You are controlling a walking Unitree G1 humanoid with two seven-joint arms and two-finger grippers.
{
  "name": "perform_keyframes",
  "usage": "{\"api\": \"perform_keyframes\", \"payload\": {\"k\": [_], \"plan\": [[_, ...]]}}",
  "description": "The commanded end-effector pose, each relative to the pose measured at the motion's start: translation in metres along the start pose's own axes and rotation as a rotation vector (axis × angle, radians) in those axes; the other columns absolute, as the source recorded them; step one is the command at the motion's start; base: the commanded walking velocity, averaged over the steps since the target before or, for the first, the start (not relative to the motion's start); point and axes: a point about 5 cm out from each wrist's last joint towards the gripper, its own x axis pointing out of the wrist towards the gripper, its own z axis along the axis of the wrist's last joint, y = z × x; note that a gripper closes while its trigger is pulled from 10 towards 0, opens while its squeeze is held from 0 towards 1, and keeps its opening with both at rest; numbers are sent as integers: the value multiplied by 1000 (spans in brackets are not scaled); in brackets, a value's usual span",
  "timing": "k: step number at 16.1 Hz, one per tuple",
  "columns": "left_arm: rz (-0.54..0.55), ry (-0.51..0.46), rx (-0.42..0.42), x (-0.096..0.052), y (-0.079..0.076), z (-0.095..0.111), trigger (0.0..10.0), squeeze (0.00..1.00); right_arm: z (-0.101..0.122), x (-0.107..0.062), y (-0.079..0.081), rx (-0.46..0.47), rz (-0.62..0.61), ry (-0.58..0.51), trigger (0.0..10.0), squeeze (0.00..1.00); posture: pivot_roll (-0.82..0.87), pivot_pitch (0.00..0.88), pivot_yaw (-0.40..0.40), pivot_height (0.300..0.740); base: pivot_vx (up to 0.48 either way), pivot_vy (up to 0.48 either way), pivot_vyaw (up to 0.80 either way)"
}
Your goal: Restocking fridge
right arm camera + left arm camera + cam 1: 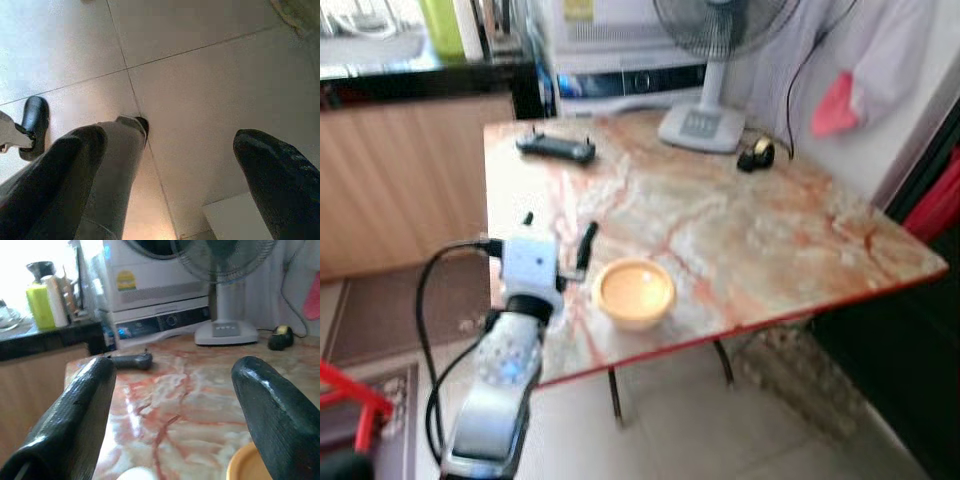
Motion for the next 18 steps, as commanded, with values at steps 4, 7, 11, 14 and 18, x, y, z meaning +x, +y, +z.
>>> {"api": "perform_keyframes", "payload": {"k": [4, 7, 11, 14, 18], "plan": [[31, 3, -42, 10, 14, 17, 10000, 0, -1, 1, 4, -7, 16, 10, 10000, 0, 186, 0, -62, 740, 0, 0, 0], [-31, 131, -136, 17, 14, 12, 10000, 0, -1, 1, 4, -16, 20, 15, 10000, 0, 186, 0, -62, 740, 0, 0, 0], [-18, 94, -106, 23, 23, 19, 10000, 0, 0, 1, 4, -13, 16, 10, 10000, 0, 186, 0, -61, 740, 0, 0, 0], [28, 70, -31, 20, 24, 24, 10000, 0, 1, 1, 3, -13, 13, 8, 10000, 0, 177, 0, -68, 740, 0, 0, 0], [21, 27, 118, 21, 22, 29, 10000, 0, 3, 1, 2, -36, 16, 9, 10000, 0, 177, 0, -68, 740, 0, 0, 0]]}}
